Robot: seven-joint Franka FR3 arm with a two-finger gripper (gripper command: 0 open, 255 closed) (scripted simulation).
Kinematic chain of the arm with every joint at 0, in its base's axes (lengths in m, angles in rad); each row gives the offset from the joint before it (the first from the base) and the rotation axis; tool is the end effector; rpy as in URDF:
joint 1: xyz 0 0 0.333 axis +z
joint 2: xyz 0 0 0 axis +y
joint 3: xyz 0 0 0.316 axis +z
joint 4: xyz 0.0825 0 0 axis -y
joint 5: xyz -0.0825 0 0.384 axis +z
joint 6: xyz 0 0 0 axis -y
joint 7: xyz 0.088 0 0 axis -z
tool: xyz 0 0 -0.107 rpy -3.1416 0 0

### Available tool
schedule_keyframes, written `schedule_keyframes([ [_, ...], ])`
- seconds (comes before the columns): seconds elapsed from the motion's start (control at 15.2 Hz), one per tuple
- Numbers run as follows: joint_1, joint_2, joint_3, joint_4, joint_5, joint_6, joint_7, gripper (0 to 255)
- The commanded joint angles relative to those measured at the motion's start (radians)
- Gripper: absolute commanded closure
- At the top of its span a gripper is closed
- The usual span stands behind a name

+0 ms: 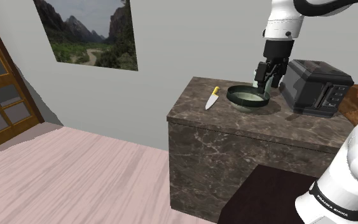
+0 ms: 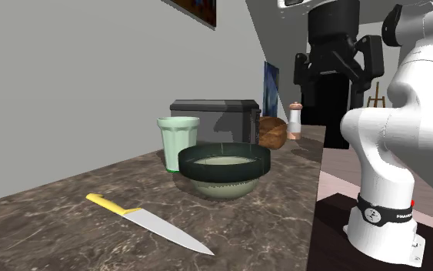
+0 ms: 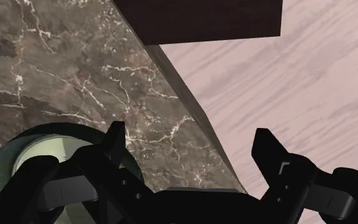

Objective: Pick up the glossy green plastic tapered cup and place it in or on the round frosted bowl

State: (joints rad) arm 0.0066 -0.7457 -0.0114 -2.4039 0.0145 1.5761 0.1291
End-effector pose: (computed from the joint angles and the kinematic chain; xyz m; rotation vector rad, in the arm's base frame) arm 0.3149 -0.0007 0.5559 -3.1152 0.2047 0.1302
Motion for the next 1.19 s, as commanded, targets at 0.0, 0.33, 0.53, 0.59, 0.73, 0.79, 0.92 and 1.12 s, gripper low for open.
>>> schedule_keyframes([
  [0.0, 0.0, 0.0, 0.0, 0.0, 0.0, 0.0, 0.0, 0],
  [0.33, -0.054, 0.126, -0.05, 0.052, -0.07, 0.081, -0.02, 0],
  [0.53, -0.083, 0.204, -0.08, 0.094, -0.106, 0.124, -0.03, 0],
  [0.59, -0.093, 0.231, -0.09, 0.109, -0.117, 0.137, -0.033, 0],
  [0.73, -0.111, 0.285, -0.109, 0.143, -0.137, 0.163, -0.038, 0],
  [0.79, -0.12, 0.312, -0.119, 0.161, -0.146, 0.174, -0.04, 0],
  [0.92, -0.137, 0.366, -0.138, 0.2, -0.163, 0.196, -0.045, 0],
  [1.12, -0.161, 0.448, -0.167, 0.265, -0.184, 0.224, -0.053, 0],
])
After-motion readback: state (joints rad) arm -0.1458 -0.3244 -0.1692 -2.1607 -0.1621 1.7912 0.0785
